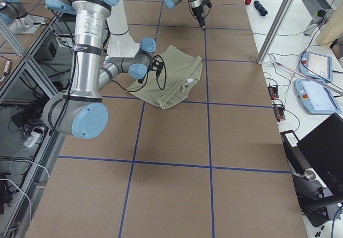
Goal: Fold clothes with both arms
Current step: 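Release the shirt with the right gripper while the left gripper reaches its corner, then grasp the shirt corner with the left gripper and pull it toward the table's far side, then push the shirt farther from the robot with the left gripper, then release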
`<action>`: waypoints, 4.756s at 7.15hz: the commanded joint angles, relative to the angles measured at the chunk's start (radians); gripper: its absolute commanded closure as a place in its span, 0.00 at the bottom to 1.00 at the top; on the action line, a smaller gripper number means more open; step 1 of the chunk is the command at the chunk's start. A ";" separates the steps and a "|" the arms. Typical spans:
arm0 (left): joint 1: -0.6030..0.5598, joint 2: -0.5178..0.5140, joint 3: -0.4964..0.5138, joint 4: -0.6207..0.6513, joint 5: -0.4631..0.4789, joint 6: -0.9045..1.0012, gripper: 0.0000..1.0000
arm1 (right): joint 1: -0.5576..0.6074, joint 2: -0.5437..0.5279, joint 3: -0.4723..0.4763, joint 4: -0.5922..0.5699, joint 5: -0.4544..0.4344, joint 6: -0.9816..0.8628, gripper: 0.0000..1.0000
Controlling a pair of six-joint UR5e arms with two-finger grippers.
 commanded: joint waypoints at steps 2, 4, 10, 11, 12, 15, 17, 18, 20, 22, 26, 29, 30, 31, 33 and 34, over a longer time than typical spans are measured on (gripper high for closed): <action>0.198 0.015 -0.054 -0.005 -0.031 -0.325 0.00 | 0.237 0.184 -0.068 -0.005 0.000 -0.012 0.00; 0.289 0.001 -0.054 -0.002 0.034 -0.408 0.00 | 0.270 0.262 -0.125 -0.008 -0.043 -0.017 0.00; 0.334 -0.004 -0.003 0.001 0.083 -0.454 0.05 | 0.271 0.301 -0.148 -0.008 -0.034 -0.016 0.00; 0.334 -0.014 0.012 0.000 0.083 -0.460 0.20 | 0.273 0.301 -0.148 -0.008 -0.031 -0.016 0.00; 0.334 -0.011 0.011 -0.002 0.083 -0.457 0.65 | 0.273 0.301 -0.148 -0.008 -0.027 -0.016 0.00; 0.332 -0.013 0.000 -0.002 0.080 -0.448 1.00 | 0.274 0.299 -0.144 -0.008 -0.026 -0.016 0.00; 0.308 -0.013 0.000 -0.001 0.078 -0.448 1.00 | 0.276 0.299 -0.142 -0.008 -0.026 -0.016 0.00; 0.260 -0.013 0.004 0.001 0.078 -0.445 1.00 | 0.279 0.299 -0.142 -0.007 -0.017 -0.016 0.00; 0.170 -0.020 0.014 0.004 0.080 -0.398 1.00 | 0.282 0.298 -0.141 -0.007 -0.012 -0.016 0.00; 0.085 -0.093 0.125 0.001 0.083 -0.313 1.00 | 0.287 0.298 -0.142 -0.005 -0.014 -0.016 0.00; -0.004 -0.250 0.395 -0.107 0.187 -0.118 1.00 | 0.291 0.298 -0.147 -0.007 -0.015 -0.016 0.00; -0.007 -0.452 0.663 -0.258 0.276 -0.048 1.00 | 0.291 0.295 -0.147 -0.007 -0.014 -0.016 0.00; -0.004 -0.500 0.740 -0.325 0.300 -0.046 1.00 | 0.291 0.293 -0.147 -0.007 -0.014 -0.016 0.00; -0.004 -0.532 0.789 -0.341 0.302 -0.043 1.00 | 0.293 0.293 -0.145 -0.007 -0.014 -0.016 0.00; -0.004 -0.533 0.808 -0.384 0.331 -0.041 1.00 | 0.293 0.293 -0.145 -0.007 -0.015 -0.016 0.00; -0.005 -0.530 0.810 -0.384 0.342 -0.041 0.18 | 0.293 0.295 -0.147 -0.007 -0.015 -0.016 0.00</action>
